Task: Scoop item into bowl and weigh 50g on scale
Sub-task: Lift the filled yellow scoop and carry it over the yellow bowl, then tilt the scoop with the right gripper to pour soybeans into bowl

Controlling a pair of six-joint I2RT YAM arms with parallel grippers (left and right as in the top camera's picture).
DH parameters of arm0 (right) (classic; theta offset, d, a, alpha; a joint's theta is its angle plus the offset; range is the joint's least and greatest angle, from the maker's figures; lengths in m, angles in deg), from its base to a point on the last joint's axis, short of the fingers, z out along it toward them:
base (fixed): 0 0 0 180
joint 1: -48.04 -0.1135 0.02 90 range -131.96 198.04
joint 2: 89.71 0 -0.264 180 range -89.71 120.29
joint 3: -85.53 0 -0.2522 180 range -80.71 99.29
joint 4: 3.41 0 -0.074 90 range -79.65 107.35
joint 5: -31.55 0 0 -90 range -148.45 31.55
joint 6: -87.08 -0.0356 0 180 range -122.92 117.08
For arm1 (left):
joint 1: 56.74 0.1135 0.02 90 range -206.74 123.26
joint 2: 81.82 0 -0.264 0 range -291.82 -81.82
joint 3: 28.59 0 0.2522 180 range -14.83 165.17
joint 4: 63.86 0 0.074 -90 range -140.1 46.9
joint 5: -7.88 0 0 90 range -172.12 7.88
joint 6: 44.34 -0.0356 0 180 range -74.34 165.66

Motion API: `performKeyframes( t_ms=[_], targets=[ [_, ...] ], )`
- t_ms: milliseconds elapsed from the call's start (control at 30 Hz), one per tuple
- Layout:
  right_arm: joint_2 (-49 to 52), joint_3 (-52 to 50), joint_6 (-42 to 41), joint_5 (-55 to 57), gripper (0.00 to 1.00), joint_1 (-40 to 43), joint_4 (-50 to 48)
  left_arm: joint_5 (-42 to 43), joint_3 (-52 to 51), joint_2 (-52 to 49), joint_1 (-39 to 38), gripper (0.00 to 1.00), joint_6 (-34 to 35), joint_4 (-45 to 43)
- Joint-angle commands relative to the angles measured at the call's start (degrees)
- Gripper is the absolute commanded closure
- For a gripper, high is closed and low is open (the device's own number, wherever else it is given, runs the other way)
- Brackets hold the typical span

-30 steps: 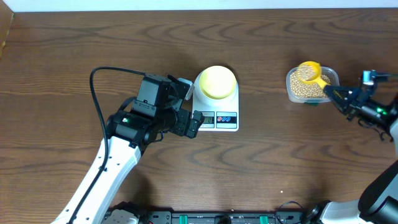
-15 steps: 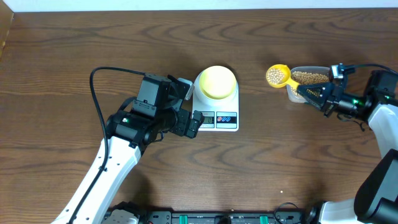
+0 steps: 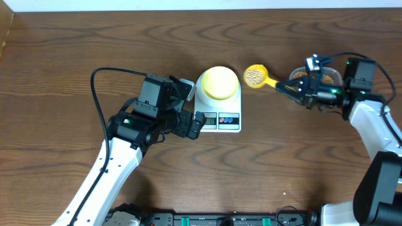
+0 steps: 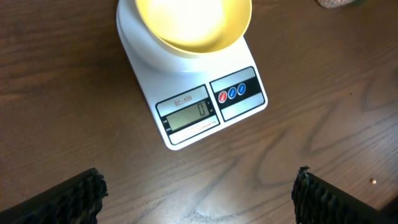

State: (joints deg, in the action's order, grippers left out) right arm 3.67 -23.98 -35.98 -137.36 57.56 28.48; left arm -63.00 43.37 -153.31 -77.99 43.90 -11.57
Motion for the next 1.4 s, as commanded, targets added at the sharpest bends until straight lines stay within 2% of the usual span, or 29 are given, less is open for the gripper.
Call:
performKeyframes(
  t_ms=[0, 167, 533, 833, 1000, 1367],
  targets=[
    [0.50, 0.00, -10.91, 1.42, 0.99, -2.91, -6.27, -0.63, 0.04, 0.00, 0.20, 0.02, -0.81, -0.04],
    [0.50, 0.00, -15.78, 6.16, 0.99, -6.10, -11.85, -0.63, 0.04, 0.00, 0.20, 0.02, -0.81, -0.04],
    [0.48, 0.07, -11.23, 22.12, 0.99, -16.55, -18.08, -0.63, 0.04, 0.00, 0.20, 0.02, -0.81, -0.04],
    [-1.09, 0.57, -3.30, 28.50, 0.99, -20.33, -18.58, -0.63, 0.04, 0.00, 0.20, 0.02, -0.79, -0.04],
    [-3.96, 0.59, 6.19, 33.86, 0.99, -21.66, -17.20, -0.63, 0.04, 0.00, 0.20, 0.02, -0.79, -0.04],
    [-5.33, 0.59, 18.23, 45.33, 0.99, -25.99, -12.13, -0.63, 0.04, 0.00, 0.20, 0.02, -0.79, -0.04]
  ],
)
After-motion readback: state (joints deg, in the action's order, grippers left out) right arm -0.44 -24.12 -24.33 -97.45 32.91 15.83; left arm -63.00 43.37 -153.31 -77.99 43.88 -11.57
